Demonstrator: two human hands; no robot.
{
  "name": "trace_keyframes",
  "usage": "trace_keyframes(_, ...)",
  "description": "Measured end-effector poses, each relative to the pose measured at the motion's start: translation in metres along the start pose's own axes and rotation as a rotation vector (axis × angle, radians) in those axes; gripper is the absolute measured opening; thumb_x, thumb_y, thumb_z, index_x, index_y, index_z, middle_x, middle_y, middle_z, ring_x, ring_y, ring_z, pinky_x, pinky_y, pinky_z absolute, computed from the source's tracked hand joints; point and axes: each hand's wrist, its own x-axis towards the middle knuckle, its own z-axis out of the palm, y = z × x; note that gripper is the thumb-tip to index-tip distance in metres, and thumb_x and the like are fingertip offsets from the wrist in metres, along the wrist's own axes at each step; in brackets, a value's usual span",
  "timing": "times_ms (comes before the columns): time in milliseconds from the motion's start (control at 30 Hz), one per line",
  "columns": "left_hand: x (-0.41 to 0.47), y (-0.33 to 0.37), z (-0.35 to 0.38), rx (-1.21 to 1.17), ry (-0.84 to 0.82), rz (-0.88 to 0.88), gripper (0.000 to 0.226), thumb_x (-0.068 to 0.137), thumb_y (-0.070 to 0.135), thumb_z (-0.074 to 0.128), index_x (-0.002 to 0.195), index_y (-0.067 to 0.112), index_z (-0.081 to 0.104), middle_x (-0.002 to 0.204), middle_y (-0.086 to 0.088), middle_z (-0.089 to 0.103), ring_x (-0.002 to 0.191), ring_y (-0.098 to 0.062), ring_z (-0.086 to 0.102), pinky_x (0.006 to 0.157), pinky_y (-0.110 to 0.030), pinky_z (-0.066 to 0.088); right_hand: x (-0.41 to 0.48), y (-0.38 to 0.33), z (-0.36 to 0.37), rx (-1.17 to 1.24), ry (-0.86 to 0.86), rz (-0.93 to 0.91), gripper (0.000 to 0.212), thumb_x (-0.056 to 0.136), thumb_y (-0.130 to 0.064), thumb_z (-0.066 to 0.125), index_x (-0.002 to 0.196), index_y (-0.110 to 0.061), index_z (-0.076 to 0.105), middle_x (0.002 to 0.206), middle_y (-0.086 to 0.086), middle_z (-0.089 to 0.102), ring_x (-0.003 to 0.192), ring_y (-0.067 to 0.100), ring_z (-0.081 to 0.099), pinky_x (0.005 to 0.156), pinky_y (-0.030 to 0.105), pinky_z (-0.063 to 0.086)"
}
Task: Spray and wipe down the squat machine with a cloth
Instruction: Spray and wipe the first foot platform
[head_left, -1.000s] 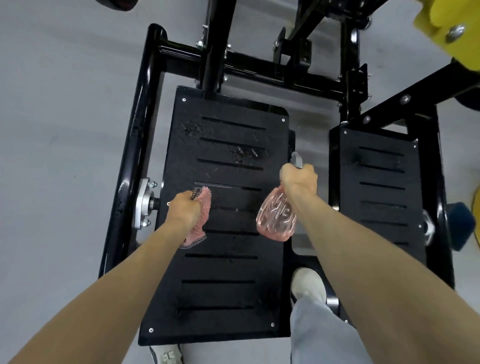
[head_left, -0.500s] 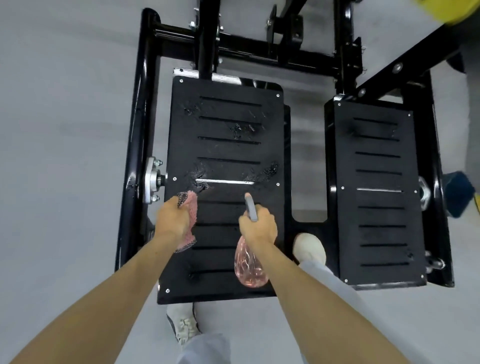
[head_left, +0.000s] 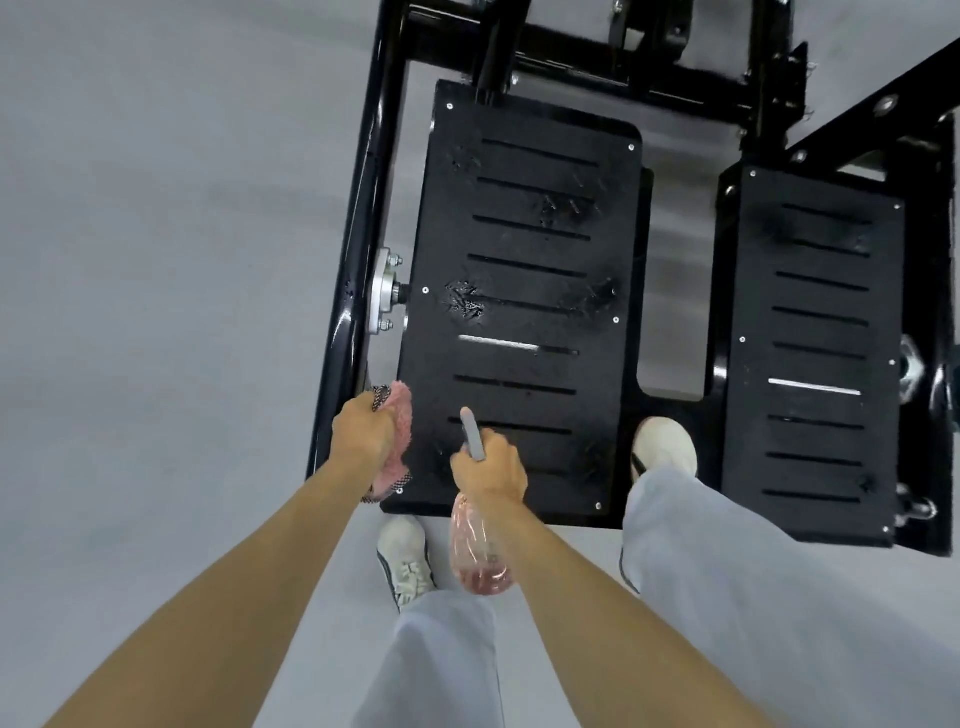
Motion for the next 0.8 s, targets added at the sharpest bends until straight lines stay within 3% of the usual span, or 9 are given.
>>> trace_keyframes(100, -0.005, -0.014, 0.001, 0.053, -0.03, -0.015, 0.019, 0.097, 0.019, 0.049, 0.1, 0.006, 0.062, 0.098, -0.013, 0.064, 0.086, -0.028, 0.06, 0.074, -0.03, 0.047, -0.015, 0.028, 0.014, 0.061, 0.032, 0.049, 0.01, 0.081, -0.015, 0.058, 0.089, -0.01, 0.059, 0.088, 0.009, 0.065, 0.081, 0.028, 0.062, 0.068, 0.033, 0.049)
trace_keyframes(167, -0.009, -0.02, 0.007, 0.094, -0.041, -0.003, 0.022, 0.097, 0.021, 0.048, 0.101, 0.004, 0.061, 0.104, -0.015, 0.064, 0.088, -0.028, 0.059, 0.075, -0.029, 0.044, -0.02, 0.043, 0.017, 0.02, 0.073, 0.044, 0.003, 0.081, -0.015, 0.057, 0.079, -0.013, 0.058, 0.085, 0.011, 0.065, 0.076, 0.028, 0.061, 0.064, 0.032, 0.048)
trace_keyframes(267, -0.011, -0.026, 0.02, 0.124, -0.05, 0.005, 0.024, 0.098, 0.018, 0.045, 0.112, 0.004, 0.059, 0.113, -0.013, 0.06, 0.09, -0.024, 0.053, 0.077, -0.029, 0.042, -0.019, 0.055, 0.01, -0.003, 0.117, 0.034, 0.009, 0.083, -0.013, 0.057, 0.074, -0.012, 0.059, 0.075, 0.008, 0.062, 0.068, 0.025, 0.059, 0.06, 0.031, 0.047)
trace_keyframes(400, -0.02, -0.028, 0.039, 0.204, -0.08, 0.008, 0.036, 0.099, 0.016, 0.044, 0.132, 0.002, 0.051, 0.134, -0.015, 0.053, 0.116, -0.031, 0.052, 0.102, -0.039, 0.042, -0.008, 0.074, -0.018, 0.195, 0.212, 0.156, 0.006, 0.083, -0.014, 0.057, 0.078, -0.011, 0.055, 0.071, 0.003, 0.055, 0.067, 0.023, 0.053, 0.061, 0.028, 0.039)
trace_keyframes(500, -0.022, -0.032, 0.05, 0.216, -0.091, 0.038, 0.021, 0.097, 0.011, 0.044, 0.11, 0.0, 0.055, 0.11, -0.008, 0.056, 0.097, -0.022, 0.049, 0.094, -0.04, 0.045, 0.002, 0.091, -0.039, 0.298, 0.25, 0.254, 0.006, 0.084, -0.015, 0.057, 0.081, -0.012, 0.055, 0.067, -0.002, 0.051, 0.068, 0.021, 0.053, 0.063, 0.029, 0.042)
trace_keyframes(567, -0.022, -0.032, 0.058, 0.234, -0.084, 0.054, 0.012, 0.097, 0.008, 0.043, 0.092, 0.007, 0.054, 0.096, -0.005, 0.053, 0.094, -0.022, 0.046, 0.086, -0.038, 0.045, 0.005, 0.102, -0.05, 0.299, 0.253, 0.261, 0.007, 0.086, -0.015, 0.056, 0.08, -0.012, 0.054, 0.068, -0.001, 0.052, 0.069, 0.021, 0.054, 0.063, 0.029, 0.044)
trace_keyframes(700, -0.027, -0.028, 0.075, 0.268, -0.077, 0.061, 0.03, 0.098, 0.006, 0.041, 0.072, 0.02, 0.042, 0.077, 0.008, 0.042, 0.095, -0.021, 0.04, 0.077, -0.025, 0.032, -0.002, 0.116, -0.053, 0.241, 0.198, 0.163, 0.009, 0.089, -0.016, 0.057, 0.081, -0.015, 0.056, 0.068, 0.001, 0.054, 0.059, 0.014, 0.051, 0.052, 0.022, 0.039)
trace_keyframes(733, -0.027, -0.027, 0.081, 0.281, -0.079, 0.066, 0.029, 0.098, 0.006, 0.041, 0.073, 0.02, 0.044, 0.078, 0.006, 0.044, 0.096, -0.02, 0.041, 0.076, -0.025, 0.032, -0.002, 0.119, -0.053, 0.25, 0.196, 0.16, 0.01, 0.089, -0.016, 0.057, 0.079, -0.015, 0.057, 0.067, 0.001, 0.054, 0.058, 0.014, 0.051, 0.052, 0.023, 0.041)
trace_keyframes(800, -0.028, -0.023, 0.09, 0.321, -0.078, 0.076, 0.017, 0.099, 0.008, 0.042, 0.099, 0.009, 0.059, 0.102, -0.006, 0.057, 0.107, -0.025, 0.048, 0.083, -0.029, 0.036, 0.002, 0.124, -0.058, 0.284, 0.199, 0.182, 0.011, 0.087, -0.016, 0.055, 0.076, -0.014, 0.059, 0.067, 0.003, 0.056, 0.059, 0.017, 0.053, 0.055, 0.027, 0.046)
